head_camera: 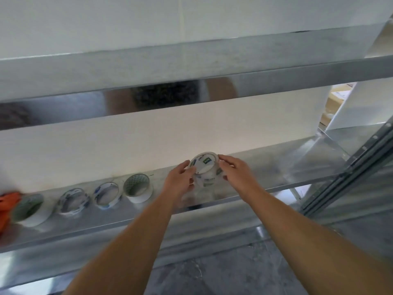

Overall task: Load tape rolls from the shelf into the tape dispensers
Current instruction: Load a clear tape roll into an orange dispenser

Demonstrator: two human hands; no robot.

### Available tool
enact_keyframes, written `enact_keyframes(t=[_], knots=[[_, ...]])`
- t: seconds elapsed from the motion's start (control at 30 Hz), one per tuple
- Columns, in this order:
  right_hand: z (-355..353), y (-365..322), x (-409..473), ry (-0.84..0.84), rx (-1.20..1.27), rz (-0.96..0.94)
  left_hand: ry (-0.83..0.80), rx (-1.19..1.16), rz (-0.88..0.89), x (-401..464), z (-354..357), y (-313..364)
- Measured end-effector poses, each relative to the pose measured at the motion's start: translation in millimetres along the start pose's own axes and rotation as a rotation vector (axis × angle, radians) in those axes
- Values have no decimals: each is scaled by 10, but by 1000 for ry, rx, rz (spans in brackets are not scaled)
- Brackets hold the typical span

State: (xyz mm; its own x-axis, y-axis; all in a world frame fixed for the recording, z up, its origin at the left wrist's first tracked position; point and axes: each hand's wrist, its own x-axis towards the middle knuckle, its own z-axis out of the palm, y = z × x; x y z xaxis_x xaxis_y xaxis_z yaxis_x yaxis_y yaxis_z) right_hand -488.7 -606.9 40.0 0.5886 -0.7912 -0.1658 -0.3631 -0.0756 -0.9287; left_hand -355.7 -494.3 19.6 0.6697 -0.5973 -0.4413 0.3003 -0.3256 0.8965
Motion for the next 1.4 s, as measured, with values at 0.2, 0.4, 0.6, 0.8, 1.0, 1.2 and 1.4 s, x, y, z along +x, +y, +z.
enact_keyframes(t=[0.2,0.4,0.6,0.8,1.0,1.2,1.4], knots=[[452,-203,-320,-37,56,-22,-30,-166,22,-344,-625,-29],[973,-331,-815,-105,169,1,-64,-237,104,-613,-1314,-151],[1460,-442,-1151,-85,68,-75,-61,-214,185,-876,-1832,-228],[1831,-675,-1344,-154,51,-173,23,-237,239,-1200,-2230,-295],[2148,-791,-1555,-343,-56,-243,209,-227,260,-1526,-2582,-356],[2540,-947,-1779,-414,-23,-279,289,-263,272,-1836,-2954,-509],[3053,-1132,-2008,-494,47,-210,147,-183,346,-2143,-3466,-742]])
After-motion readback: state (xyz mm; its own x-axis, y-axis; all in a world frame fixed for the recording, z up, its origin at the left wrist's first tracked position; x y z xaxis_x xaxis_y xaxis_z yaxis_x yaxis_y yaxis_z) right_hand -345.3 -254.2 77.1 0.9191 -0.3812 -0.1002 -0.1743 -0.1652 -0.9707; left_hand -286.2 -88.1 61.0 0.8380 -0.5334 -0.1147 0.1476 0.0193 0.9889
